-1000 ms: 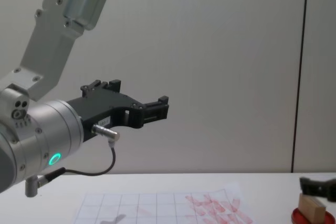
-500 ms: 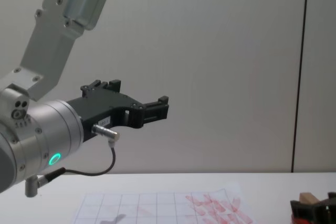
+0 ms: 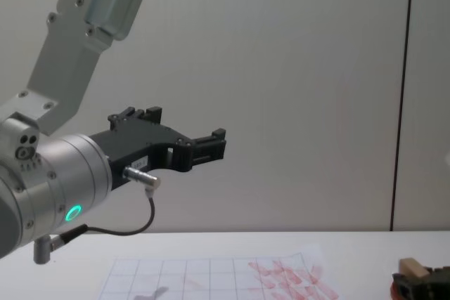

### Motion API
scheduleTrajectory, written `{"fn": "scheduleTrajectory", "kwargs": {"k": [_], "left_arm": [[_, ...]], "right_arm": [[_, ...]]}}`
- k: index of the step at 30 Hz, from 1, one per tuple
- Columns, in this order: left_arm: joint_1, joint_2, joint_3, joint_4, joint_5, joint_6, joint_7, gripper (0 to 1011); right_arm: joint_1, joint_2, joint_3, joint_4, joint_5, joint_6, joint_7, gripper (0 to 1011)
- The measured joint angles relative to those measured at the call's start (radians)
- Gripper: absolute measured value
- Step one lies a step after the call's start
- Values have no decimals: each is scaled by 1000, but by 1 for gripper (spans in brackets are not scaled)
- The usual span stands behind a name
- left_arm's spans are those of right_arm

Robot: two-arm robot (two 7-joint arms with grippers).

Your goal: Use the one hand to pick up the stamp and affix it onto the A4 paper.

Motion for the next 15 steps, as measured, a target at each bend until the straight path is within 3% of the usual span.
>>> {"fn": "scheduleTrajectory", "kwargs": {"k": [6,15], "left_arm": [[0,0,0,0,0,0,0,1001],[0,0,0,0,0,0,0,1001]], "right_arm": [[6,-4,-2,11,-11,-3,0,223],[16,-12,-2,32,-19,7,-11,220]]}}
